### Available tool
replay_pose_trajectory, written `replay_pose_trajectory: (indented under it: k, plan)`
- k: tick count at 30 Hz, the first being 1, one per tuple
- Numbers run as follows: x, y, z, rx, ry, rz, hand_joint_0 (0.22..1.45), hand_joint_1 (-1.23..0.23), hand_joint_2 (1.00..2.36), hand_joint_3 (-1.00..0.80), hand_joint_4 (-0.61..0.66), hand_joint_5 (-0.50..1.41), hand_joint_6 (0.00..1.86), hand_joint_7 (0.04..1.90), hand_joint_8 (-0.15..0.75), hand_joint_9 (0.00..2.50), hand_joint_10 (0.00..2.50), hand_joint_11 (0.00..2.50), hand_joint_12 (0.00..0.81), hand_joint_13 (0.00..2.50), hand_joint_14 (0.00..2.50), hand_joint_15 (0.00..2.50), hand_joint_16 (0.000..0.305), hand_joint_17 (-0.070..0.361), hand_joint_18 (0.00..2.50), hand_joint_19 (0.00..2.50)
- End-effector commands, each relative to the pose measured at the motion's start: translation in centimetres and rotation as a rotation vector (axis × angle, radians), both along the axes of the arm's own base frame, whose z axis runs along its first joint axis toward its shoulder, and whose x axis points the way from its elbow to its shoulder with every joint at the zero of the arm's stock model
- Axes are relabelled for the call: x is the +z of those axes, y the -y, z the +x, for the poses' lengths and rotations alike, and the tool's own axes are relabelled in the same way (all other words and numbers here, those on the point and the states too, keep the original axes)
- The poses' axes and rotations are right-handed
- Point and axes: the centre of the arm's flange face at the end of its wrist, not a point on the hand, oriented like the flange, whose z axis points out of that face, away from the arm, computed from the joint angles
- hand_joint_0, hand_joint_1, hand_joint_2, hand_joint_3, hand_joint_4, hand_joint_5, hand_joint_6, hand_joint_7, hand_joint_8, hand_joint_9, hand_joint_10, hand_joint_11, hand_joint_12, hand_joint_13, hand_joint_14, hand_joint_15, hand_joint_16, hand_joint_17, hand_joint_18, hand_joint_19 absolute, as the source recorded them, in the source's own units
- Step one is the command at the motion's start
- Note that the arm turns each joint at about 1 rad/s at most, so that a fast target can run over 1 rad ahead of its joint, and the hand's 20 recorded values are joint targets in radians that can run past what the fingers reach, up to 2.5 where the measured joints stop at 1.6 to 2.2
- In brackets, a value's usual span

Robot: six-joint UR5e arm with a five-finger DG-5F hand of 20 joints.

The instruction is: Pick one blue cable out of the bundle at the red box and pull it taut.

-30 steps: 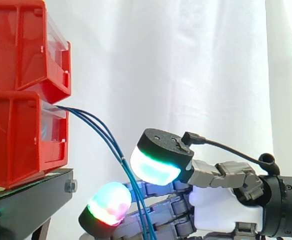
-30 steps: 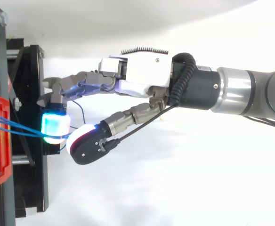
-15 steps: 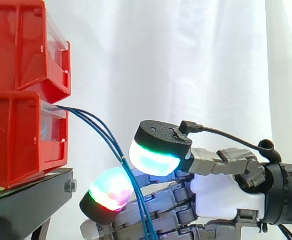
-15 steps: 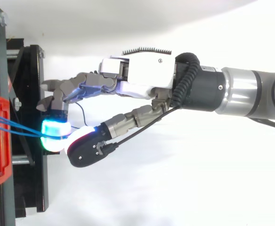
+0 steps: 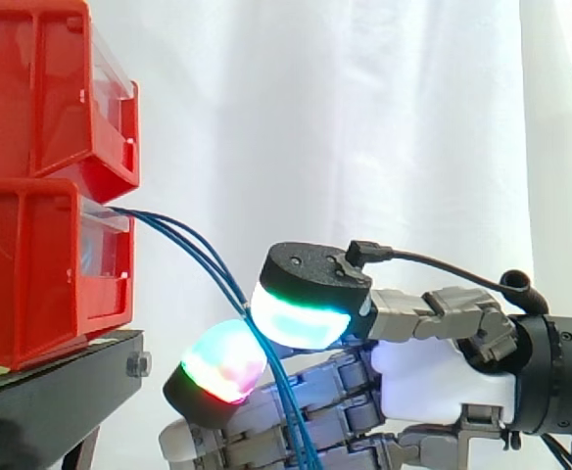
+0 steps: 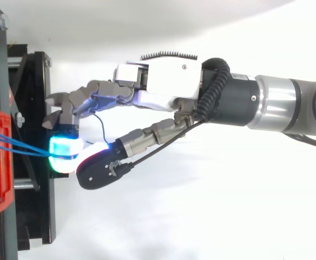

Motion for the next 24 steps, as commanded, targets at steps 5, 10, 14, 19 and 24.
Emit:
replay_pose_trajectory:
  k: [5,10,14,19,24]
  plan:
    - [1.3,0.4,0.6,-0.006,0.025,0.002,0.61,-0.75,1.01,-0.11,0.15,-0.19,0.9,0.84,0.309,0.43,0.0,0.18,0.352,0.2,0.0,0.06,0.06,0.134,0.06,0.0]
    - [1.4,0.4,0.7,-0.006,0.028,0.001,0.61,-0.74,1.01,-0.03,0.12,-0.18,0.92,0.84,0.336,0.46,0.0,0.21,0.374,0.24,0.0,0.08,0.065,0.146,0.11,0.0]
    - [1.4,0.2,0.7,-0.004,0.028,0.001,0.62,-0.75,1.0,0.0,0.09,-0.18,0.93,0.86,0.343,0.47,0.0,0.21,0.382,0.26,0.0,0.08,0.066,0.149,0.13,0.0]
    - [1.6,0.2,0.8,-0.004,0.031,0.003,0.61,-0.76,1.01,-0.08,0.17,-0.18,0.92,0.83,0.336,0.48,0.0,0.22,0.374,0.25,0.0,0.08,0.064,0.145,0.12,0.02]
    - [1.8,0.4,0.7,-0.006,0.034,0.002,0.55,-0.76,1.01,-0.35,0.16,-0.19,0.88,0.87,0.311,0.47,0.0,0.21,0.346,0.23,0.0,0.1,0.058,0.131,0.07,0.05]
